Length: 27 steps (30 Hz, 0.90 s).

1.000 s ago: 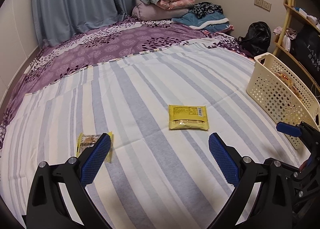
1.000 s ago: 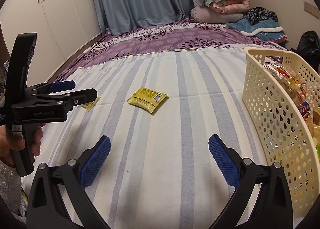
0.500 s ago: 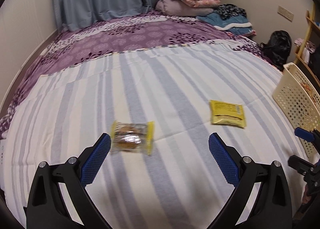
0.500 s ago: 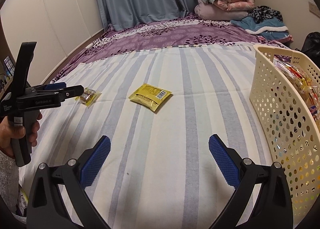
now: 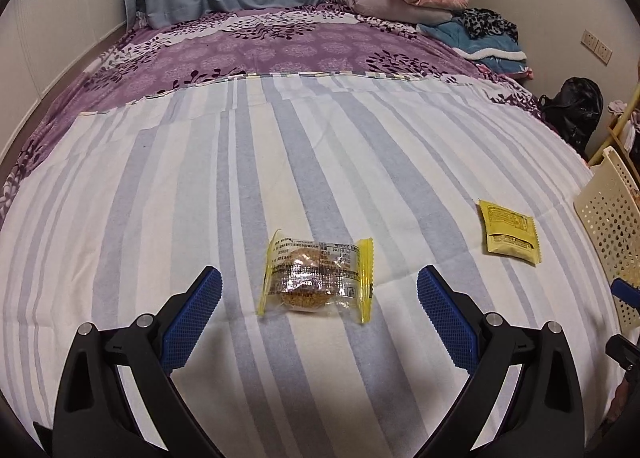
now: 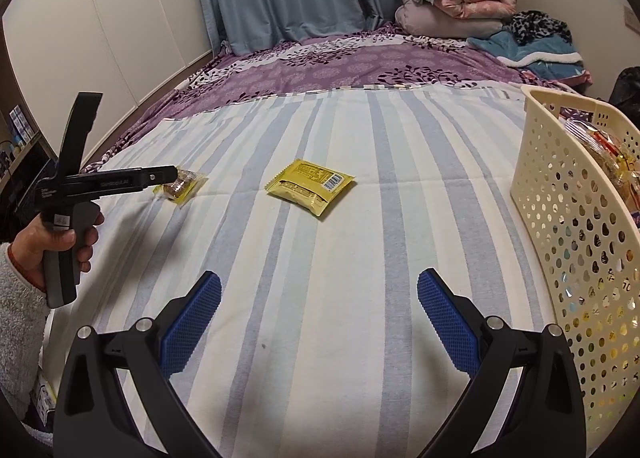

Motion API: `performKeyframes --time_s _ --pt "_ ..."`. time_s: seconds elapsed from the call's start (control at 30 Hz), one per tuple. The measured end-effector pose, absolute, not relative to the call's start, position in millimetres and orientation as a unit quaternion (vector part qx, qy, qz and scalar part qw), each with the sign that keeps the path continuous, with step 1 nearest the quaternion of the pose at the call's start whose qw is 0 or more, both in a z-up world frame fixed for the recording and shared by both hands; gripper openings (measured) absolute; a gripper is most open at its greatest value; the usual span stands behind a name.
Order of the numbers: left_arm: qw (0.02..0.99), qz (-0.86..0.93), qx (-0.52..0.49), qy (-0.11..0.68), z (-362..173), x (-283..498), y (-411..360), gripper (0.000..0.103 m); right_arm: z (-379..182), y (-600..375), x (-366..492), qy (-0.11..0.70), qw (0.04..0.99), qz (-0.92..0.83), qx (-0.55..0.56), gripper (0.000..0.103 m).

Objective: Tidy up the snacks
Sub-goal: 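Move both open tools back over the remaining packets on the bed, then grasp the clear round-cookie packet with the left tool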

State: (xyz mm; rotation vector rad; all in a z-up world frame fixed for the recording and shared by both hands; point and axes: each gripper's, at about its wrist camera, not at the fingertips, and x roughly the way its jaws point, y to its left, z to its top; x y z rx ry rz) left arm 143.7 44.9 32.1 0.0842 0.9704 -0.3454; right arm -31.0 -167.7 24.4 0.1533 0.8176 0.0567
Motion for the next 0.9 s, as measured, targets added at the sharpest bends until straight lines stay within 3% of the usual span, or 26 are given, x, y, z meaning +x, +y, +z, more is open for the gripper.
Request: performKeyframes --time_s 0.43,0.5,0.77,0.83,0.9 --pt "0.86 -0.159 0.035 0.483 6.2 161.5 46.3 0.099 19.9 -159.4 -21.7 0.407 0.911 0.032 0.066 0.098" --pt "0.861 -0.157 0.044 0.482 3.9 160.9 45.8 0.093 19.2 -156.8 -20.2 0.408 0.91 0.033 0.065 0.098" --pt "0.863 -0.155 0.068 0.476 -4.0 157.9 41.8 0.092 16.3 -151.3 -11.2 0.414 0.908 0.036 0.058 0.098" --pt "0.864 -0.154 0.071 0.473 -3.9 157.5 41.7 0.089 15.5 -149.6 -8.1 0.415 0.907 0.036 0.054 0.098" --pt "0.866 -0.155 0.068 0.47 -1.8 157.2 43.2 0.078 15.0 -148.2 -3.0 0.414 0.908 0.038 0.047 0.098"
